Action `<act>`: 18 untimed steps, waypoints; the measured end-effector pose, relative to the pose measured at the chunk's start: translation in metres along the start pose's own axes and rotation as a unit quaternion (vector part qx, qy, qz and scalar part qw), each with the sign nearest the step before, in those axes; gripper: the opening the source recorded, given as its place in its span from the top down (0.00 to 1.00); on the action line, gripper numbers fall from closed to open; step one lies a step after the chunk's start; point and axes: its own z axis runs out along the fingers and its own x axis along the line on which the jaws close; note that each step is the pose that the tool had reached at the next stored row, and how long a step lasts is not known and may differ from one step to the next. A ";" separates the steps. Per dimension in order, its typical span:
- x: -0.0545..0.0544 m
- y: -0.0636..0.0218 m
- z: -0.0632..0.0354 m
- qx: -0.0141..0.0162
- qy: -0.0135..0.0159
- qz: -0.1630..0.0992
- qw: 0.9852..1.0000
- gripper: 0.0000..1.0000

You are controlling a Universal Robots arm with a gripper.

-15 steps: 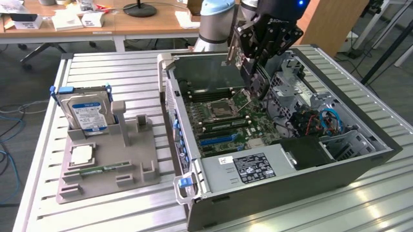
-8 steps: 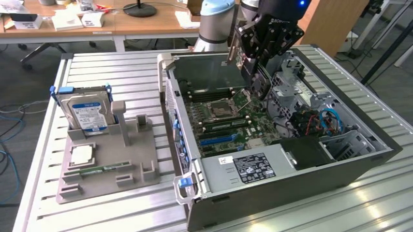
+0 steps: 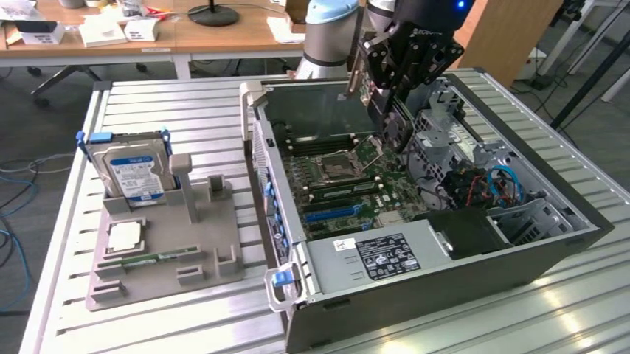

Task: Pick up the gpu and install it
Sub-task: 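Insert the gpu into the slot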

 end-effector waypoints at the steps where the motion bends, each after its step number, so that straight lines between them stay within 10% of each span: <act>1: 0.000 0.0000 0.0001 0.000 0.000 -0.002 1.000 0.74; 10: 0.000 -0.0001 0.0013 0.002 0.007 -0.074 0.997 0.74; 18: 0.000 -0.0002 0.0023 0.003 0.014 -0.146 0.989 0.74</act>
